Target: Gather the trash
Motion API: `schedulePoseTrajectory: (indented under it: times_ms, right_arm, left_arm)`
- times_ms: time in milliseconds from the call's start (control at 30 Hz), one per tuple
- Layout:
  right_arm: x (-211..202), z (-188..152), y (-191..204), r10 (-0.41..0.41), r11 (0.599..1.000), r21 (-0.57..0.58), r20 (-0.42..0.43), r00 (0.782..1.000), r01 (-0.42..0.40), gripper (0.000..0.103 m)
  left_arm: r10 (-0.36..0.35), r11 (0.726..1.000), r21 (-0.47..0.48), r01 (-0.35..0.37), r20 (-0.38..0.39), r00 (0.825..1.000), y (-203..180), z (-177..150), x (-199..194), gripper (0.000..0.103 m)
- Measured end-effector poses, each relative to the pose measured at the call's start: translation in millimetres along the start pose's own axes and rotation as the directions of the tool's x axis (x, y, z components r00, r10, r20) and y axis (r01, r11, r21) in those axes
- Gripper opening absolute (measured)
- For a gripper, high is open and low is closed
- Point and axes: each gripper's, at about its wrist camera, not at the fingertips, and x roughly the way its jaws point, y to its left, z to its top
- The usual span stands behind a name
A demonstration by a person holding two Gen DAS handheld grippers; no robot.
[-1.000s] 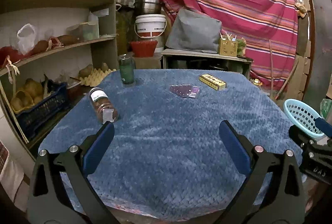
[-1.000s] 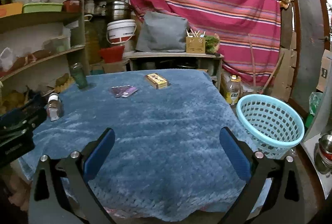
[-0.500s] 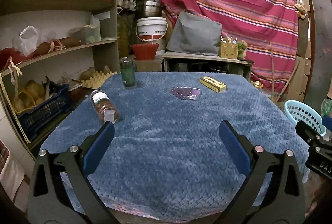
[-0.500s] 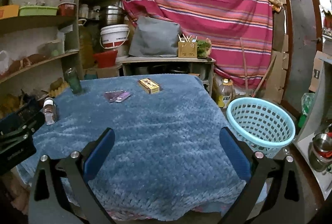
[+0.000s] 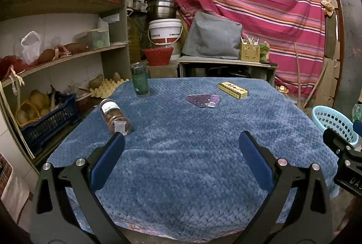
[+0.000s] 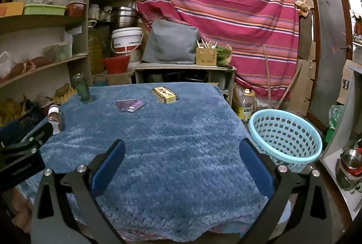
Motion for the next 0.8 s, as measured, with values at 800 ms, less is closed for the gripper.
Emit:
schedulePoseTrajectory:
  times_ms: [800]
  right_arm:
    - [1.9,-0.8,21.3,0.011,0.999,-0.045,0.011,1.0,-0.01,0.098]
  left_arm:
    - [0.051,0.999,-0.012,-0.051,0.025,0.998,21.2,3.6,-1.4,0.098]
